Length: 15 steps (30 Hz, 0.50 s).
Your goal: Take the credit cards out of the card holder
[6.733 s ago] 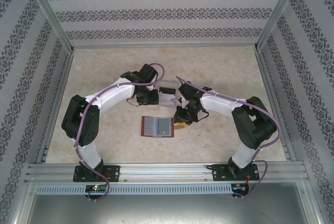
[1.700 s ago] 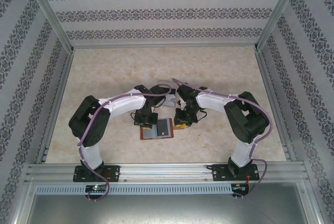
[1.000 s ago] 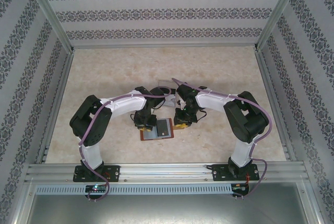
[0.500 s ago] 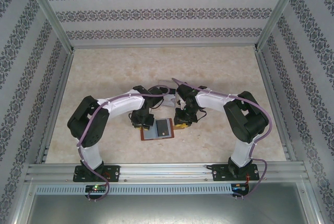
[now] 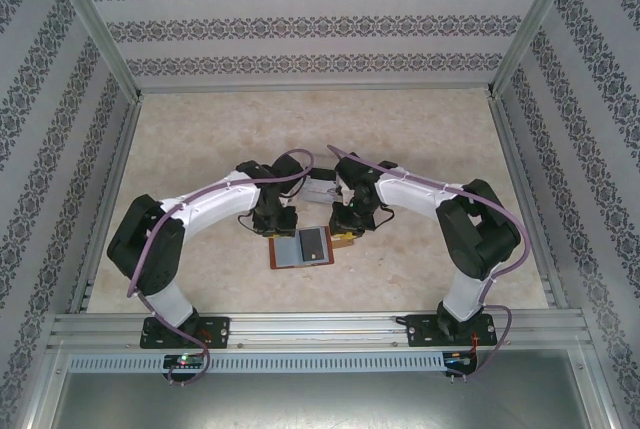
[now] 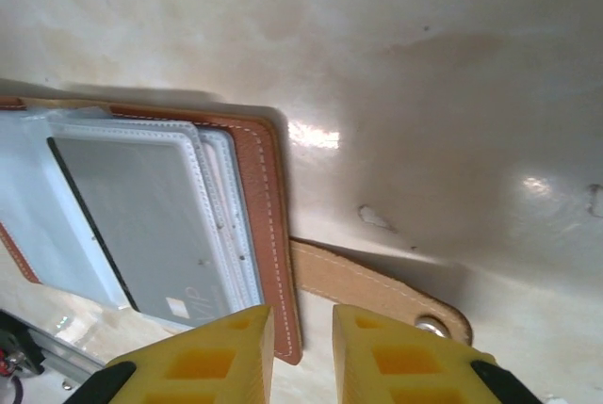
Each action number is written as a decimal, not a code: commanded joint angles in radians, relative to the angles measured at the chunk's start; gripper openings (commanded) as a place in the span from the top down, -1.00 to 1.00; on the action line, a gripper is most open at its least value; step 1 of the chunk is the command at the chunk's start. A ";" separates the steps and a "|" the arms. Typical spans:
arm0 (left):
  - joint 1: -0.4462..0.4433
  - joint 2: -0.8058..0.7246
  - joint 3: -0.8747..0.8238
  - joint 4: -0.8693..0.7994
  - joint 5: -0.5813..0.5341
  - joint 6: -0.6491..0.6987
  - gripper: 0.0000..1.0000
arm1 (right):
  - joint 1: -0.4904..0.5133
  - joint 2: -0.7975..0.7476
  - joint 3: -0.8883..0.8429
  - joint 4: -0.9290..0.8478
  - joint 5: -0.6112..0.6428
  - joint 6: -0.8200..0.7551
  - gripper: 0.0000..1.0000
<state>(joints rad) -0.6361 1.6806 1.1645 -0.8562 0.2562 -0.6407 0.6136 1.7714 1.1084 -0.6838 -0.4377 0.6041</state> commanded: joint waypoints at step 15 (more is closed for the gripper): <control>0.050 -0.008 -0.227 0.474 0.318 -0.195 0.67 | 0.037 0.055 0.024 0.097 -0.101 0.057 0.51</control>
<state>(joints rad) -0.5999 1.6711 0.9524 -0.4503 0.5327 -0.8017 0.6380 1.8042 1.1183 -0.6125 -0.5072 0.6415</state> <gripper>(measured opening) 0.171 0.245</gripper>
